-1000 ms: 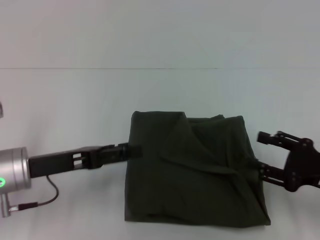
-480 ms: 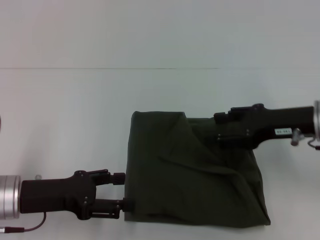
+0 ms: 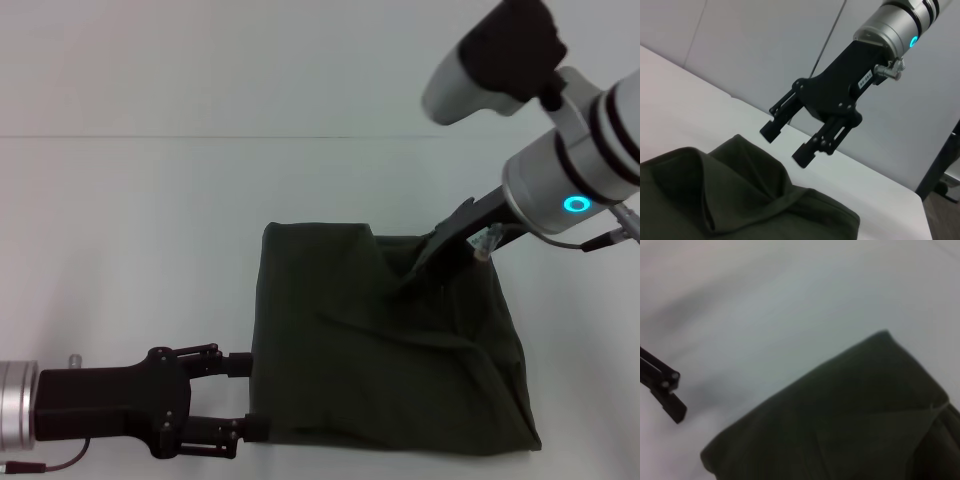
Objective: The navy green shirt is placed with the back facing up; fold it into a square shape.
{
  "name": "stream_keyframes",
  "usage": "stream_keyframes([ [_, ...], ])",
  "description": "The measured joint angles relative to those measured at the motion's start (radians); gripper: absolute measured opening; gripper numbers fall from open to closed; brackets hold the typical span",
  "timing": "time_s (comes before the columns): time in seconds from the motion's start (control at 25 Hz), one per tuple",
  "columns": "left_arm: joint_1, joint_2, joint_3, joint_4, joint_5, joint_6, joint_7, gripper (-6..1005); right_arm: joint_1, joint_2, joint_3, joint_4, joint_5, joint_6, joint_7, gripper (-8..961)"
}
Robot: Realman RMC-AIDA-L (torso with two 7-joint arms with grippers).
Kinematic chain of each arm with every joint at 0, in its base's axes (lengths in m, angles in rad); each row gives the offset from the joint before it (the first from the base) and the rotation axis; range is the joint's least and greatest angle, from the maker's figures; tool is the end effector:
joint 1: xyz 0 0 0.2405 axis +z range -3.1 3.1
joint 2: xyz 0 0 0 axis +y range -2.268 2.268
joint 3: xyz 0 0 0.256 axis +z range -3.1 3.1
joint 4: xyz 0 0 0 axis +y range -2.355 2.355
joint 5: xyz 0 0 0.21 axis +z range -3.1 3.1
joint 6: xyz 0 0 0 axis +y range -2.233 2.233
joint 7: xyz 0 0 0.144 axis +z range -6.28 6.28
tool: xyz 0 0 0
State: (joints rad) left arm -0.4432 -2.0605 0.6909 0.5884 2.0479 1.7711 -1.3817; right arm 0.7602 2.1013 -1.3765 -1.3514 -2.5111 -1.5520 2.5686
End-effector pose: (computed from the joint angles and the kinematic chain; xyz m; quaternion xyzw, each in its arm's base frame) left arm -0.2802 0.2729 -0.0065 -0.9305 -0.2523 -0.2648 0.0204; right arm 0.1077 0.3719 -0.0114 -0.9469 0.2577 -0.1169 0.1529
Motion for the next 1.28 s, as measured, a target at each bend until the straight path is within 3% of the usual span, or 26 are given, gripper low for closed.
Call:
stream_keyframes([
  [0.24,0.013,0.003,-0.002,0.008,0.0,0.028,0.06,891,0.083,0.009,-0.108,0.001,-0.07,-0.05,0.14,742],
  [0.56,0.035,0.001,0.015,0.089,0.0,0.082,0.086,892,0.176,0.009,-0.16,0.103,-0.076,-0.041,0.179,739],
  [0.8,0.066,-0.003,0.015,0.092,0.0,0.115,0.149,892,0.214,0.02,-0.257,0.119,-0.123,-0.039,0.215,733],
  [1.28,0.081,-0.016,0.017,0.095,0.0,0.12,0.177,892,0.235,0.016,-0.385,0.237,-0.123,0.087,0.208,728],
])
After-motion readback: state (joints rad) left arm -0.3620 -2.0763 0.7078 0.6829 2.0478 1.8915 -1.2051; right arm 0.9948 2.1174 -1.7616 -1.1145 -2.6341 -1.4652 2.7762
